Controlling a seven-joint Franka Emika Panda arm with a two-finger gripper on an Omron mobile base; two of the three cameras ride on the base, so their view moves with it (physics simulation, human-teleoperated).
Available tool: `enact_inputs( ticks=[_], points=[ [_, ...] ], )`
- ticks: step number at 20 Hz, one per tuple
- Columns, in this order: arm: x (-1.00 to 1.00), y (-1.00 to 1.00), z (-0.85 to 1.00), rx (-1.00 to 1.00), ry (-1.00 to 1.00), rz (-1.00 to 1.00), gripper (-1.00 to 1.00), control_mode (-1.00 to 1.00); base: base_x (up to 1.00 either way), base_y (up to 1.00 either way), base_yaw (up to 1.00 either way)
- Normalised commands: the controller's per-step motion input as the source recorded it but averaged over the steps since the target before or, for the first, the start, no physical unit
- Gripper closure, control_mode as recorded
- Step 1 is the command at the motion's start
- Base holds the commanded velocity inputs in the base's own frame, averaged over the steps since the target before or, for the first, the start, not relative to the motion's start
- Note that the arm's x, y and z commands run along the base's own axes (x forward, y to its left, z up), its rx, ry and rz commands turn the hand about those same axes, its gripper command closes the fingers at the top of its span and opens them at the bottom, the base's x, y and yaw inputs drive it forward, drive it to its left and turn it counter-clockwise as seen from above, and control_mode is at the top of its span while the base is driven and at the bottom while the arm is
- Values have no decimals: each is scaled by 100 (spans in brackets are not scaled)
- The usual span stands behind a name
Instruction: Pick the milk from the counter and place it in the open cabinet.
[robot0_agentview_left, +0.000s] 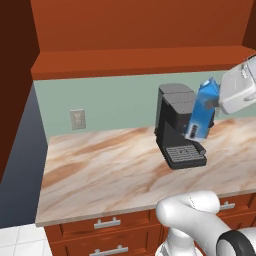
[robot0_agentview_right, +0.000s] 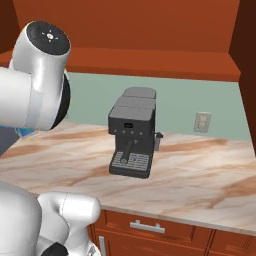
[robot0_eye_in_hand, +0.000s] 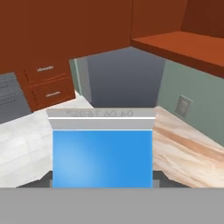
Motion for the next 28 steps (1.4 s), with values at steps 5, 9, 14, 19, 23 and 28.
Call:
enact_inputs(
  ticks=[5, 9, 14, 19, 23, 28],
  points=[
    [-6, 0, 20, 0, -8, -15, 100, -100, 0, 0, 0],
    [-1, -3, 31, 1, -3, -10, 100, -100, 0, 0, 0],
    [0, -1, 35, 2, 0, -7, 100, -100, 0, 0, 0],
    [8, 0, 26, 4, 0, -8, 100, -100, 0, 0, 0],
    [13, 0, 16, 5, 0, -7, 100, -100, 0, 0, 0],
    [27, 0, 1, 5, -9, -6, 100, -100, 0, 0, 0]
  ],
)
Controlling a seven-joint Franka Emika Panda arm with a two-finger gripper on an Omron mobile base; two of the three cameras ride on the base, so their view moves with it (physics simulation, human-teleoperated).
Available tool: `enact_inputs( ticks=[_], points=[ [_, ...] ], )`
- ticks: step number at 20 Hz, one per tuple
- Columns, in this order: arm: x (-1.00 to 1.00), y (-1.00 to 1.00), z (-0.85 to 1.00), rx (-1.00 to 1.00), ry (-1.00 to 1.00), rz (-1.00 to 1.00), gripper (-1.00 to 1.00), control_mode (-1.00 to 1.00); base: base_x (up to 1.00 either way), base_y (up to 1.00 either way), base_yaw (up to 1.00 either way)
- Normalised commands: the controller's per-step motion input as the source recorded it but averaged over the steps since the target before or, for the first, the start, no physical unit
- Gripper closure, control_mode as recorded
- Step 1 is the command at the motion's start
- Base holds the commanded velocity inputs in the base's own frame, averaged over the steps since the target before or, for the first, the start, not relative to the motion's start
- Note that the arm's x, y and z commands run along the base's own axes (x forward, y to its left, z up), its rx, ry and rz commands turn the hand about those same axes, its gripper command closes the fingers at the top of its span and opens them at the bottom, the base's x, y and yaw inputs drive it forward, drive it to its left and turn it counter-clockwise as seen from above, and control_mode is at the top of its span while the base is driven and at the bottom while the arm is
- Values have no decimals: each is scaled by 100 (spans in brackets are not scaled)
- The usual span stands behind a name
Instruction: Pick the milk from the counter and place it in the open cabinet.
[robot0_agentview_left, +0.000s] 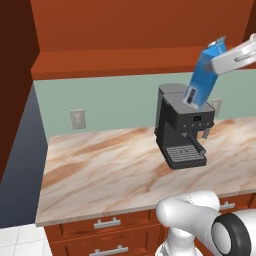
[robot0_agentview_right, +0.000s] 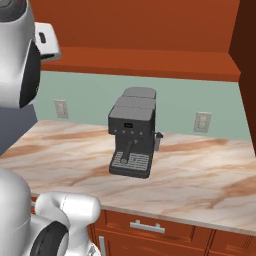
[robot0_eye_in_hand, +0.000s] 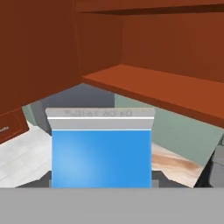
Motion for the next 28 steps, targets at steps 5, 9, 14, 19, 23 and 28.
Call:
enact_inputs(
  ticks=[5, 9, 14, 19, 23, 28],
  points=[
    [36, 0, 0, 7, -12, -4, 100, -100, 0, 0, 0],
    [42, 0, 0, 9, -12, -1, 100, -100, 0, 0, 0],
    [44, 0, 0, 12, -5, 0, 100, -100, 0, 0, 0],
    [48, 0, 0, 8, 2, 0, 100, -100, 0, 0, 0],
    [46, 0, 0, 2, 0, 0, 100, -100, 0, 0, 0],
    [50, 0, 3, 0, 1, 0, 100, -100, 0, 0, 0]
  ],
)
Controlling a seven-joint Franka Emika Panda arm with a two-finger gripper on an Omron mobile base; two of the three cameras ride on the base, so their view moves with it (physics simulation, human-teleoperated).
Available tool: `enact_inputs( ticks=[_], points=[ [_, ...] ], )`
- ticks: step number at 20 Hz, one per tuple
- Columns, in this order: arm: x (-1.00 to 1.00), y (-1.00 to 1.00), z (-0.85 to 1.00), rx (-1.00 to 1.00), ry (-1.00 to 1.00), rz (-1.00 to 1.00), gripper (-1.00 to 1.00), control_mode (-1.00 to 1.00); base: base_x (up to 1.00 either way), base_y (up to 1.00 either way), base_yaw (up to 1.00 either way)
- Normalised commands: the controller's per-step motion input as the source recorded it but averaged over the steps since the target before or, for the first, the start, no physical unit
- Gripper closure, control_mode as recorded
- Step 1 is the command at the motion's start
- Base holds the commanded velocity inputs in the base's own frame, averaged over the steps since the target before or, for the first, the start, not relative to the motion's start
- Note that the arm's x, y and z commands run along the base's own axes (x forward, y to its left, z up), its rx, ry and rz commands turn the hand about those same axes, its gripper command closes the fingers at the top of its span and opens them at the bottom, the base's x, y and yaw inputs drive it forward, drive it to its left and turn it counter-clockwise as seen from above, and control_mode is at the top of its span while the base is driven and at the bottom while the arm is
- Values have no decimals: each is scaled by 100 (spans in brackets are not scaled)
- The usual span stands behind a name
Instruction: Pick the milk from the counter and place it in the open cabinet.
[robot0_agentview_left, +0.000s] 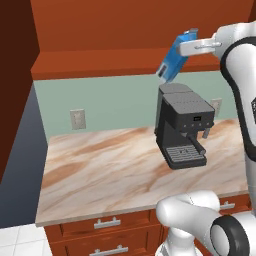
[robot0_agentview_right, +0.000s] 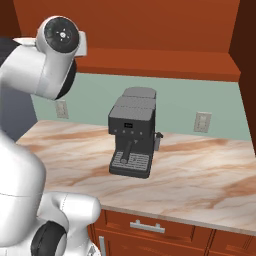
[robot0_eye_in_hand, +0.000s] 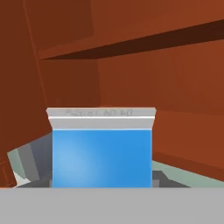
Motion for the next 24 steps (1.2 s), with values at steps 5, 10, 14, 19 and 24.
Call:
enact_inputs(
  ticks=[5, 10, 14, 19, 24],
  points=[
    [43, 0, 9, 0, 5, -2, 100, -100, 0, 0, 0],
    [42, 0, 8, -1, 7, -3, 100, -100, 0, 0, 0],
    [39, 2, 14, -4, 2, -5, 100, -100, 0, 0, 0],
    [34, 4, 3, -7, 0, -5, 100, -100, 0, 0, 0],
    [23, 6, -10, -5, 0, -3, 100, -100, 0, 0, 0]
  ],
)
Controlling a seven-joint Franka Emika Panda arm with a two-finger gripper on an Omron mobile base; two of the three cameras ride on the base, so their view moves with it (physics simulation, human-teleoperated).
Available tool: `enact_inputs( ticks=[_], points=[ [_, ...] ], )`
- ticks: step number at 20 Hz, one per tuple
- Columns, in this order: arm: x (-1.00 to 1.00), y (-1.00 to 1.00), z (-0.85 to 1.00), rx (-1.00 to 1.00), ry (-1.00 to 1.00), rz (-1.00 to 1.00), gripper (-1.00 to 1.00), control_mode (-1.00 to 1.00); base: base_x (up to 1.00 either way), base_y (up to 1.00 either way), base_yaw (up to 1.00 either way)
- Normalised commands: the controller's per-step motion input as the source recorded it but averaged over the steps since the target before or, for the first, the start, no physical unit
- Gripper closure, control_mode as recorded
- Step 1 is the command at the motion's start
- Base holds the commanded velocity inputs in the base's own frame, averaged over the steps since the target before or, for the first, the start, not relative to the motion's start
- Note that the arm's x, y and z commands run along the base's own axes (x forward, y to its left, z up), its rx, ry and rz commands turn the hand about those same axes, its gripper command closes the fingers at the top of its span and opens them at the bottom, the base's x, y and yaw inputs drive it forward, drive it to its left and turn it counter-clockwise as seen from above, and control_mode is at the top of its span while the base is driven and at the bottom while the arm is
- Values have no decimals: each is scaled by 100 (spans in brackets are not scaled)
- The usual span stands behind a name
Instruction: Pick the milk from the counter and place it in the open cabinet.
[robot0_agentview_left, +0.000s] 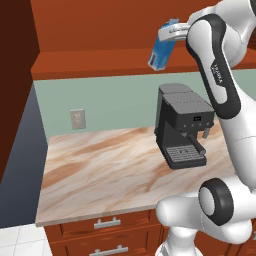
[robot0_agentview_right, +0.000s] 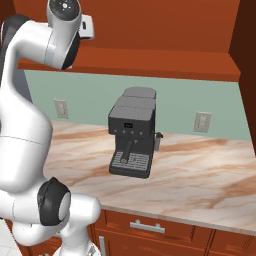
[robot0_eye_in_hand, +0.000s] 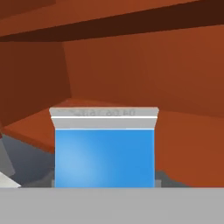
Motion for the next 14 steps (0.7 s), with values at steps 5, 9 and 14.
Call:
enact_inputs(
  ticks=[5, 9, 14],
  points=[
    [30, 10, -16, -1, -1, -4, 100, -100, 0, 0, 0],
    [40, 10, -12, 0, 0, -3, 100, -100, 0, 0, 0],
    [37, 8, -8, 0, -4, -2, 100, -100, 0, 0, 0]
  ],
)
